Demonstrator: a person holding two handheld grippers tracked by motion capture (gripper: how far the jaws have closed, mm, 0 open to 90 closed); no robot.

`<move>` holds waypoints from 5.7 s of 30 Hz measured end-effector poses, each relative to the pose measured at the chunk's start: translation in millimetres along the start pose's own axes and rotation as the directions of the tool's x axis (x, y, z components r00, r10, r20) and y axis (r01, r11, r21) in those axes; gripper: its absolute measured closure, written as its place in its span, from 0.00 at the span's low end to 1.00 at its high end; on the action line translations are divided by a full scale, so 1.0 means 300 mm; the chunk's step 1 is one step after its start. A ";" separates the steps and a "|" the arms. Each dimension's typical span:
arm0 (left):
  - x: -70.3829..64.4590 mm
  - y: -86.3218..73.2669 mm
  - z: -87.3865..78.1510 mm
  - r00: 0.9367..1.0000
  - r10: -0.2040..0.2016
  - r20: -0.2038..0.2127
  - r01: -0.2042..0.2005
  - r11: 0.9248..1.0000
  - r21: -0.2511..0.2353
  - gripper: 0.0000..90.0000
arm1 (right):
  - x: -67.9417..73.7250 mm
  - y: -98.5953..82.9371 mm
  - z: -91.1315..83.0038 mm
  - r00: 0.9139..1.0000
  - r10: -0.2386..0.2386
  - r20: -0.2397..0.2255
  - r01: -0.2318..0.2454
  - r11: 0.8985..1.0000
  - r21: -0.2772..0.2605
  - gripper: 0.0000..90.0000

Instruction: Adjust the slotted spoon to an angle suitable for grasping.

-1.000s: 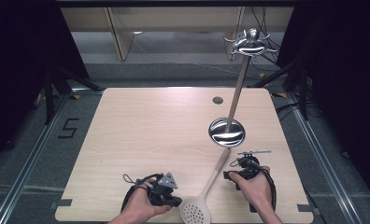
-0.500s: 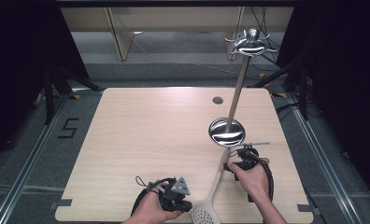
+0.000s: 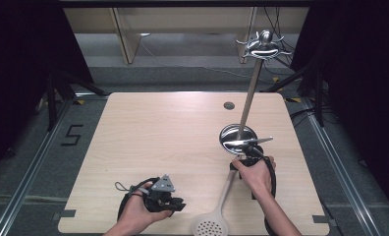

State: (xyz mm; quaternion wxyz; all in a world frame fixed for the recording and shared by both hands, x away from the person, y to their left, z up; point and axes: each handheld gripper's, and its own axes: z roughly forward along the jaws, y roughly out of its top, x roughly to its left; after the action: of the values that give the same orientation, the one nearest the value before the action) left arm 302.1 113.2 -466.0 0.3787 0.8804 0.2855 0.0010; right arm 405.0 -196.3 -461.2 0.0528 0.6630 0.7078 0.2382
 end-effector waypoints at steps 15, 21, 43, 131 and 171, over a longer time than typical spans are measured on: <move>0.048 -0.135 -0.123 0.991 -0.111 -0.074 0.107 0.993 -0.058 0.77 | 0.017 0.041 0.048 0.997 0.053 0.049 -0.056 0.997 0.060 0.52; 0.053 -0.140 -0.112 0.991 -0.105 -0.082 0.102 0.994 -0.037 0.76 | 0.032 0.054 0.071 0.996 0.058 0.070 -0.064 0.995 0.073 0.52; 0.056 -0.138 -0.103 0.992 -0.107 -0.068 0.104 0.994 -0.045 0.76 | 0.042 0.090 0.105 0.990 0.040 0.135 -0.059 0.988 0.142 0.60; 0.044 -0.134 -0.104 0.994 -0.090 -0.054 0.086 0.993 -0.078 0.77 | 0.031 -0.091 -0.391 0.939 -0.279 -0.199 0.138 0.839 -0.527 0.75; 0.047 -0.131 -0.114 0.996 -0.046 -0.071 0.041 0.996 -0.081 0.77 | 0.011 -0.172 -0.479 0.927 -0.374 -0.030 0.205 0.571 -0.795 0.75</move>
State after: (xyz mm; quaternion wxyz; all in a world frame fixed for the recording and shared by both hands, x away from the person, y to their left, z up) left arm 286.6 164.8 -470.8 0.4030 0.8575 0.3179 0.0361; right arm 301.5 -231.9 -355.0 0.3036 0.4214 0.6344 0.5725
